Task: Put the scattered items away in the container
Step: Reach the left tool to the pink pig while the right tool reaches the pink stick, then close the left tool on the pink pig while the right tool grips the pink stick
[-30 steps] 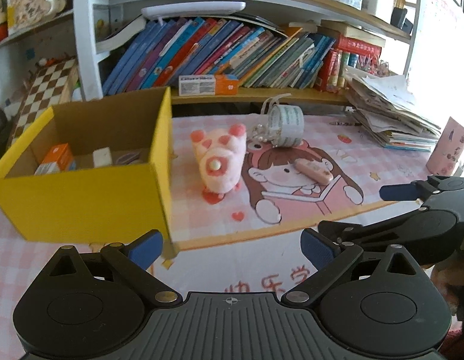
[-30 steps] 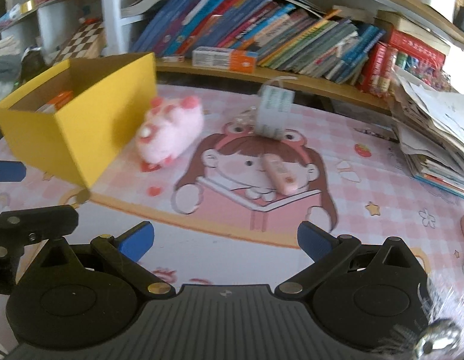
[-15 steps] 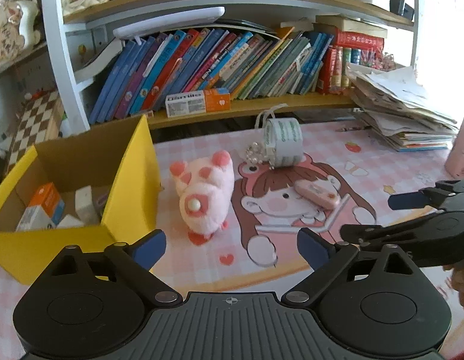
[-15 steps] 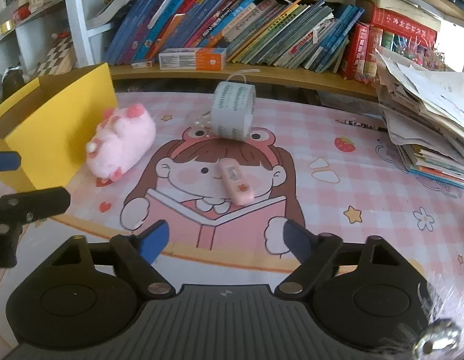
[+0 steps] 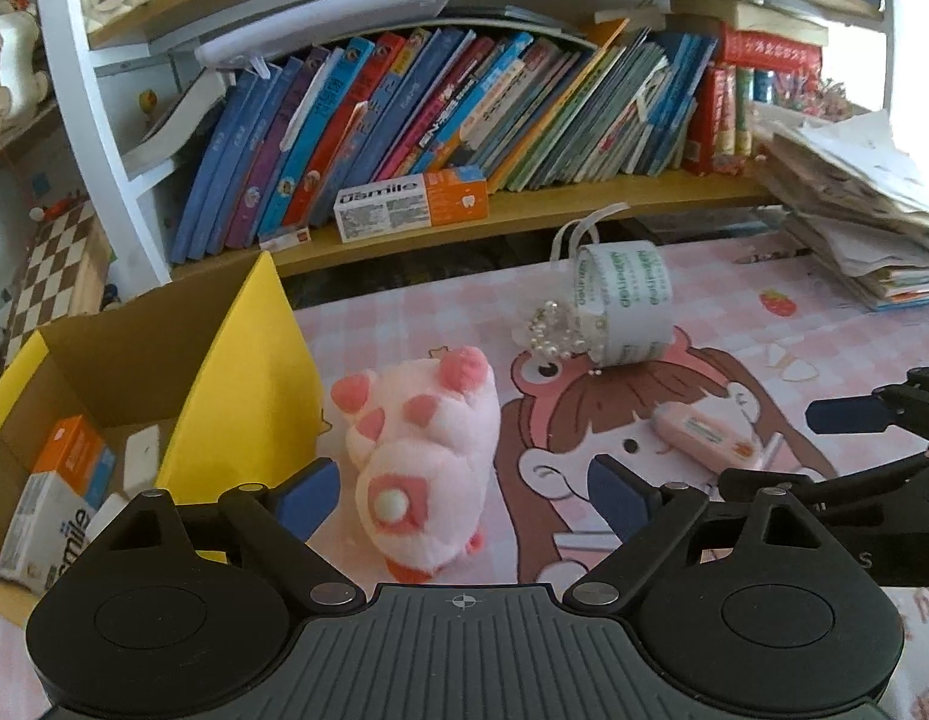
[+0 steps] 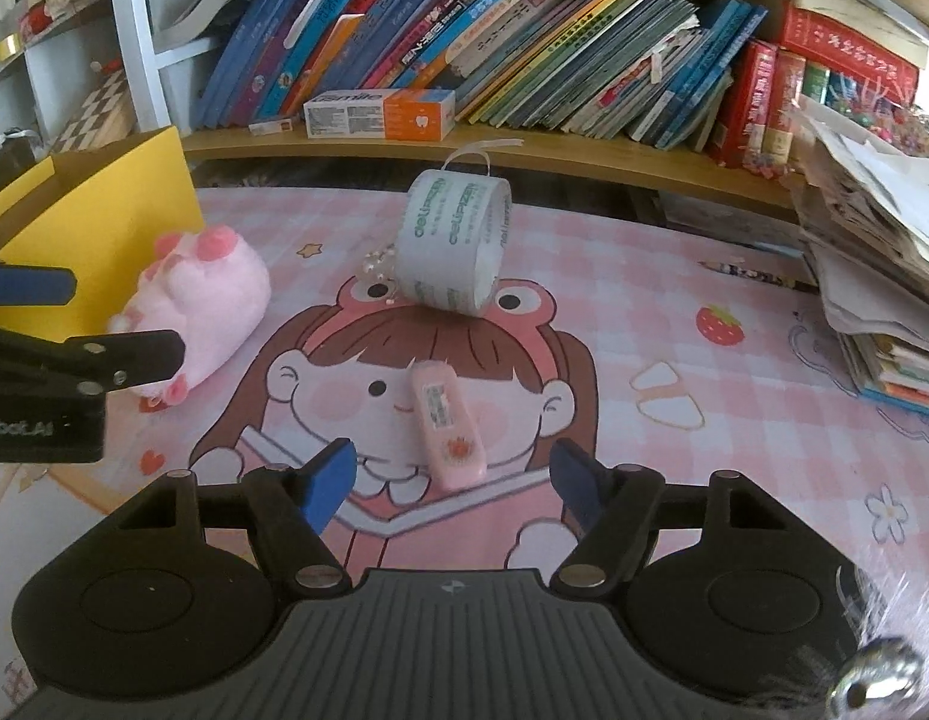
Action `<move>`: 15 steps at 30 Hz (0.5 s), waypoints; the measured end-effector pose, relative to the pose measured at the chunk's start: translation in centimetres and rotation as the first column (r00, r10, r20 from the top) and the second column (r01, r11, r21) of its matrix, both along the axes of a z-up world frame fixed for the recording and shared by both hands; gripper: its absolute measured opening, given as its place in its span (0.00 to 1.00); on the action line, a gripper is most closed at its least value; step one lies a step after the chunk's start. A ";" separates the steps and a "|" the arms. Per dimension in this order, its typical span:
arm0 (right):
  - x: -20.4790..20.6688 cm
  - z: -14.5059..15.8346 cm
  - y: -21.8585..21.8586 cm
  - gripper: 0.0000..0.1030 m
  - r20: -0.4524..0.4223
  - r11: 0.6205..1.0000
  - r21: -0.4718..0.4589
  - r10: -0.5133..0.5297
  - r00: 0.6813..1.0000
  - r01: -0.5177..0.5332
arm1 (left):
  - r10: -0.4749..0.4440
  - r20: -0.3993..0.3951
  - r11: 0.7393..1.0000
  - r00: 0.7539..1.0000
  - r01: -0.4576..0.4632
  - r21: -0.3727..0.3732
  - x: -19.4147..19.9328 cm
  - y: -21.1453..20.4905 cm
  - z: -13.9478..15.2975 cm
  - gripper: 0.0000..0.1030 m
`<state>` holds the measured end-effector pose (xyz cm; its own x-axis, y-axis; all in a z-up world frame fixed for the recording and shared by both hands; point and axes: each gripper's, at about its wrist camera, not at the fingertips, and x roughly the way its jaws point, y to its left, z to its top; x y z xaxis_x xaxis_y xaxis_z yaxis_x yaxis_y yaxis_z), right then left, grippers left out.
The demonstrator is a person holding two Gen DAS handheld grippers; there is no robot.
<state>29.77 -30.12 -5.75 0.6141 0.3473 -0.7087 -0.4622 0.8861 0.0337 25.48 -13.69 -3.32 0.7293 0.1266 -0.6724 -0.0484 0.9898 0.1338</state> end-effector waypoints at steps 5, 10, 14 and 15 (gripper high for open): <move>1.8 -0.7 0.7 0.69 -0.001 1.000 -0.006 0.025 1.000 -0.025 | 0.022 -0.029 1.000 0.999 -0.021 0.014 1.9 0.1 -1.1 0.89; 3.1 -1.3 1.6 0.65 -0.004 0.998 -0.018 0.066 0.998 -0.066 | 0.028 -0.060 0.999 0.998 -0.027 0.023 3.4 0.2 -2.2 0.89; 3.7 -1.7 1.9 0.59 -0.021 0.997 -0.009 0.081 0.997 -0.081 | 0.034 -0.076 0.999 0.997 -0.032 0.021 4.1 0.4 -2.6 0.89; 3.9 -1.8 1.9 0.58 -0.026 0.997 -0.007 0.083 0.996 -0.083 | 0.037 -0.079 0.999 0.996 -0.036 0.021 4.2 0.5 -2.6 0.89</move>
